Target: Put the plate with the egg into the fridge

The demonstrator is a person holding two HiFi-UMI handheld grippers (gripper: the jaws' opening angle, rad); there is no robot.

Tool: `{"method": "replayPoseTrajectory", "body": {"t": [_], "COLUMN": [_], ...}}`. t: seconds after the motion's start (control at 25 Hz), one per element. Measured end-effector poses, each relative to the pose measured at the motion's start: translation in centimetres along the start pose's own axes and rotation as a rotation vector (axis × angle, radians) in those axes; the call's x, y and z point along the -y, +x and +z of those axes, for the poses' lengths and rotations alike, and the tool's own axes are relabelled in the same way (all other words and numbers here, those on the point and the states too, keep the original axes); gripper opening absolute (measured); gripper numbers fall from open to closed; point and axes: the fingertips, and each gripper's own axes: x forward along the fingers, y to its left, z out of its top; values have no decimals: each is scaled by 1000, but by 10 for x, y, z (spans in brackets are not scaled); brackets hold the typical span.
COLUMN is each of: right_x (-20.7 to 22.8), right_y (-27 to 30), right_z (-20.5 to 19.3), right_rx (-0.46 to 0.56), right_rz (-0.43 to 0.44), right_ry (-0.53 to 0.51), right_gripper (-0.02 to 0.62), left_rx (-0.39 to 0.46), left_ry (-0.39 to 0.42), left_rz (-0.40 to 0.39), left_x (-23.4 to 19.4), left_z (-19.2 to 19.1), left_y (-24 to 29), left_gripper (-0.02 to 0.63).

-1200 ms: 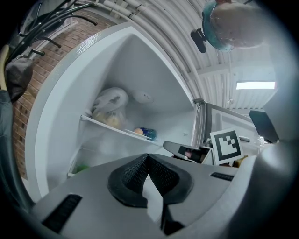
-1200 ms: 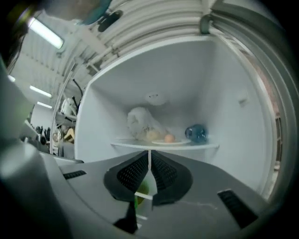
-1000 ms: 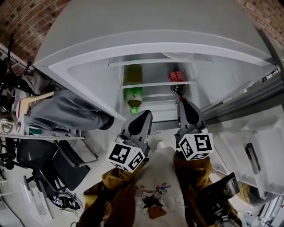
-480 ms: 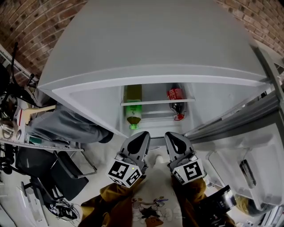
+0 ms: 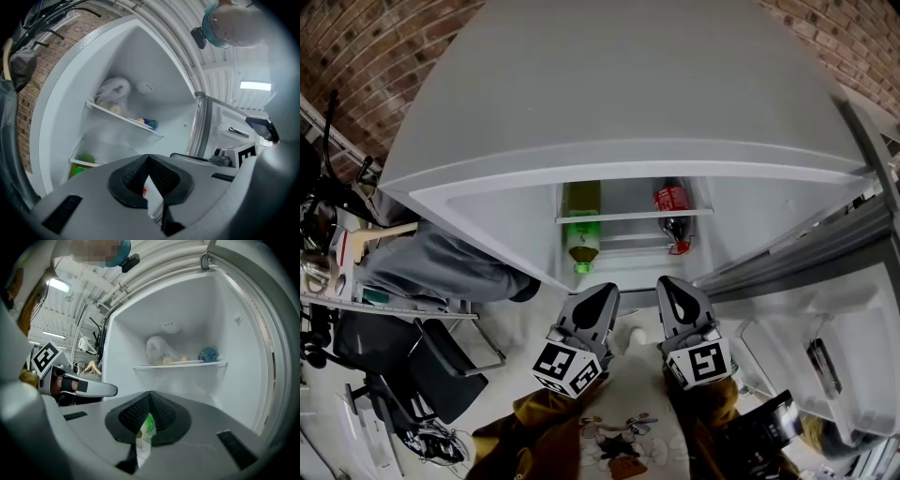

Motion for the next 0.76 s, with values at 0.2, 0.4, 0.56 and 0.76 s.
{"method": "replayPoseTrajectory", "body": {"t": [0.2, 0.4, 0.56, 0.76], "right_x": [3, 6, 5, 7], "right_y": [-1, 1, 1, 2], "right_z": [0, 0, 0, -1], "right_rx": [-3, 0, 0, -3], "right_rz": [-7, -9, -8, -13], "right_ry": [14, 23, 25, 31], "right_gripper": [3, 5, 5, 5], "left_rx": [0, 0, 0, 2], "left_ry": [-3, -8, -10, -5], "left_rz": [-6, -18, -14, -20], "left_x": [1, 3, 3, 2], "left_z": [1, 1, 0, 0], "left_y": [1, 4, 4, 4], "left_gripper": [6, 6, 6, 6]}}
